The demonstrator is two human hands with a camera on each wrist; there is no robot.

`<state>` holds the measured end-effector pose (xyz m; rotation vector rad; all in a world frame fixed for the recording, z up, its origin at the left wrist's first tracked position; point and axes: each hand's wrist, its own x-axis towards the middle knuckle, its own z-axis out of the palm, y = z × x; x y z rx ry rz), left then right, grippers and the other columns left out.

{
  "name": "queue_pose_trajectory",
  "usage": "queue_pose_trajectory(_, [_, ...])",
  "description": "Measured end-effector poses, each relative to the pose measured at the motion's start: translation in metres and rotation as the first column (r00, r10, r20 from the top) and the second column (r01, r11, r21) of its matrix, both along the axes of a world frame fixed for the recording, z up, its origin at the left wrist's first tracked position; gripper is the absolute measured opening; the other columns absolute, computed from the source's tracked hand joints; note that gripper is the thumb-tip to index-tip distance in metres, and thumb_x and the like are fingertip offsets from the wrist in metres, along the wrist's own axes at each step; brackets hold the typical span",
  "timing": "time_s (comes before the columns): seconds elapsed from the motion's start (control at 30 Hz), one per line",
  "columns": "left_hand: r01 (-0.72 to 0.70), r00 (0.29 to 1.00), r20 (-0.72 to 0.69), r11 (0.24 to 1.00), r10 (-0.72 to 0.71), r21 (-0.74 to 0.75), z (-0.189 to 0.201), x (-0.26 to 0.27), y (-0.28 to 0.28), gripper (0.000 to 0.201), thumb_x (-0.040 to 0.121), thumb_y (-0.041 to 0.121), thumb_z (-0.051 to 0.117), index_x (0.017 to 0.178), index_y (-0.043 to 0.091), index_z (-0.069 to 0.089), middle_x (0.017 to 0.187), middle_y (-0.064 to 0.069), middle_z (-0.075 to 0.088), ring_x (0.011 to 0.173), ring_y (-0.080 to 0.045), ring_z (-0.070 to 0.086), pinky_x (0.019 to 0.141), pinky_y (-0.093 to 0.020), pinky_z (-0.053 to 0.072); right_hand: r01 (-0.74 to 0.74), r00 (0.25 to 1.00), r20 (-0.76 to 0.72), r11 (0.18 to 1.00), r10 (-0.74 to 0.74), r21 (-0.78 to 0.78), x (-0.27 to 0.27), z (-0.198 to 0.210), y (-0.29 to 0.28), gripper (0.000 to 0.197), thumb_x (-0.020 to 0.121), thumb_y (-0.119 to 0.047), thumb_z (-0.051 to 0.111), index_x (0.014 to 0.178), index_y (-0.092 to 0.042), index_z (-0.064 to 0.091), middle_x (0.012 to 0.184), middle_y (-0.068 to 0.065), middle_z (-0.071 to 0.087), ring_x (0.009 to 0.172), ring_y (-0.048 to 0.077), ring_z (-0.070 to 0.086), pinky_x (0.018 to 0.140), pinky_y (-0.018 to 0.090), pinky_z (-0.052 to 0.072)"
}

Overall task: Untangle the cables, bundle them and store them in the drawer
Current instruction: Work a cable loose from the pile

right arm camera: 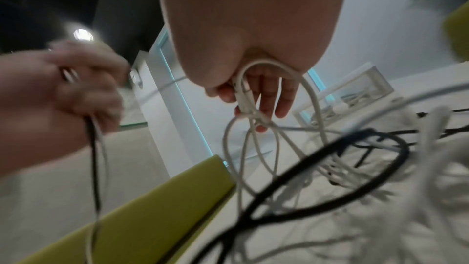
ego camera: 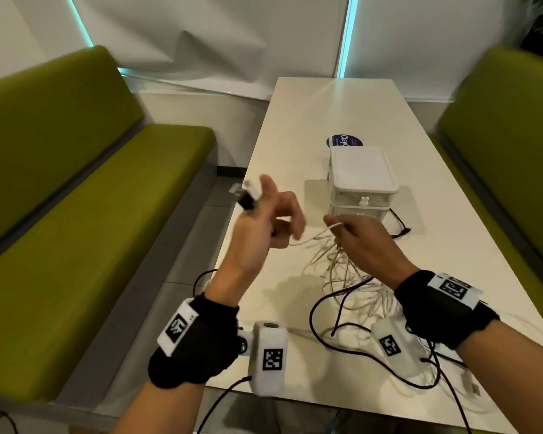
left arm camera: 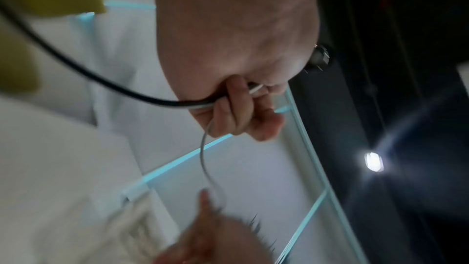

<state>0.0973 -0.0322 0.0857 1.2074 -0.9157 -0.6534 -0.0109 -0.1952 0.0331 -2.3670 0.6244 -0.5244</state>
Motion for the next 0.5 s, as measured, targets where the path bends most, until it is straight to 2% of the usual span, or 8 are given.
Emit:
queue_pose_trajectory(0.03, [-0.045, 0.991, 0.126, 0.996, 0.034, 0.081, -0.004, -0.004, -0.003, 0.065, 0.098, 0.053, 0.024, 0.073, 0.010, 0.065, 0.068, -0.001, 0.061, 0.047, -0.016, 0.026, 0.047, -0.027, 0.017, 0.013, 0.999, 0.038, 1.000, -0.013, 0.006, 0.001, 0.005, 0.002, 0.047, 0.100, -0.041, 0.043, 0.083, -0.005, 0.067, 0.071, 0.012, 0.065, 0.067, 0.029, 0.059, 0.067, 0.046, 0.049])
queue_pose_trajectory(0.1, [-0.099, 0.943, 0.330, 0.980, 0.038, 0.171, -0.015, -0.012, -0.009, 0.047, 0.101, 0.047, 0.030, 0.109, 0.022, 0.070, 0.087, 0.006, 0.067, 0.058, -0.017, 0.046, 0.053, -0.024, 0.030, -0.010, 0.997, 0.081, 1.000, 0.009, 0.012, 0.004, 0.014, 0.009, 0.030, 0.100, -0.026, 0.045, 0.091, -0.014, 0.071, 0.076, -0.002, 0.070, 0.073, 0.017, 0.063, 0.073, 0.038, 0.051])
queue_pose_trajectory(0.13, [-0.133, 0.907, 0.420, 0.970, 0.036, 0.205, -0.022, -0.014, -0.012, 0.041, 0.102, 0.045, 0.032, 0.121, 0.032, 0.065, 0.096, 0.012, 0.069, 0.077, -0.011, 0.060, 0.063, -0.018, 0.039, -0.022, 0.996, 0.082, 1.000, 0.021, 0.011, 0.004, 0.016, 0.013, 0.026, 0.098, -0.018, 0.046, 0.093, -0.017, 0.072, 0.080, -0.007, 0.071, 0.077, 0.011, 0.064, 0.072, 0.030, 0.050])
queue_pose_trajectory(0.2, [-0.203, 0.828, 0.561, 0.937, 0.010, 0.284, -0.036, -0.015, -0.018, 0.037, 0.101, 0.046, 0.034, 0.137, 0.047, 0.046, 0.109, 0.012, 0.069, 0.101, -0.008, 0.063, 0.086, -0.024, 0.048, -0.014, 0.999, 0.039, 1.000, 0.013, 0.008, 0.002, 0.013, 0.019, 0.024, 0.097, -0.014, 0.047, 0.082, -0.012, 0.065, 0.074, -0.006, 0.065, 0.069, 0.008, 0.060, 0.060, 0.025, 0.040])
queue_pose_trajectory(0.27, [-0.244, 0.747, 0.660, 0.891, -0.079, 0.382, -0.047, -0.016, -0.022, 0.044, 0.102, 0.042, 0.038, 0.144, 0.049, 0.030, 0.093, 0.000, 0.070, 0.090, -0.022, 0.064, 0.082, -0.039, 0.049, 0.001, 1.000, -0.004, 1.000, -0.001, 0.008, -0.003, 0.006, 0.022, 0.026, 0.097, -0.016, 0.049, 0.077, -0.005, 0.059, 0.065, -0.001, 0.058, 0.058, 0.008, 0.050, 0.055, 0.029, 0.034])
queue_pose_trajectory(0.37, [-0.329, 0.640, 0.753, 0.832, -0.151, 0.446, -0.052, -0.015, -0.022, 0.037, 0.102, 0.037, 0.042, 0.138, 0.037, 0.044, 0.083, -0.008, 0.068, 0.081, -0.031, 0.060, 0.073, -0.041, 0.046, 0.030, 0.998, 0.052, 0.998, -0.032, 0.047, -0.011, -0.002, 0.023, 0.021, 0.092, -0.018, 0.057, 0.075, -0.006, 0.062, 0.070, 0.006, 0.063, 0.067, 0.020, 0.057, 0.067, 0.040, 0.047])
queue_pose_trajectory(0.43, [-0.387, 0.580, 0.803, 0.822, -0.137, 0.419, -0.052, -0.010, -0.020, 0.024, 0.101, 0.036, 0.042, 0.112, 0.024, 0.060, 0.087, -0.009, 0.070, 0.084, -0.033, 0.060, 0.071, -0.040, 0.043, 0.053, 0.991, 0.120, 0.996, -0.062, 0.072, -0.015, -0.002, 0.024, 0.023, 0.087, -0.024, 0.063, 0.069, -0.011, 0.059, 0.068, 0.004, 0.062, 0.071, 0.021, 0.058, 0.072, 0.042, 0.050])
queue_pose_trajectory(0.5, [-0.405, 0.565, 0.823, 0.851, -0.056, 0.335, -0.048, -0.006, -0.016, 0.024, 0.100, 0.032, 0.045, 0.091, 0.023, 0.065, 0.090, -0.006, 0.072, 0.086, -0.032, 0.063, 0.072, -0.040, 0.045, 0.052, 0.983, 0.175, 0.998, -0.058, 0.038, -0.018, 0.000, 0.023, 0.028, 0.083, -0.030, 0.065, 0.065, -0.013, 0.054, 0.067, 0.001, 0.058, 0.073, 0.020, 0.055, 0.070, 0.041, 0.048])
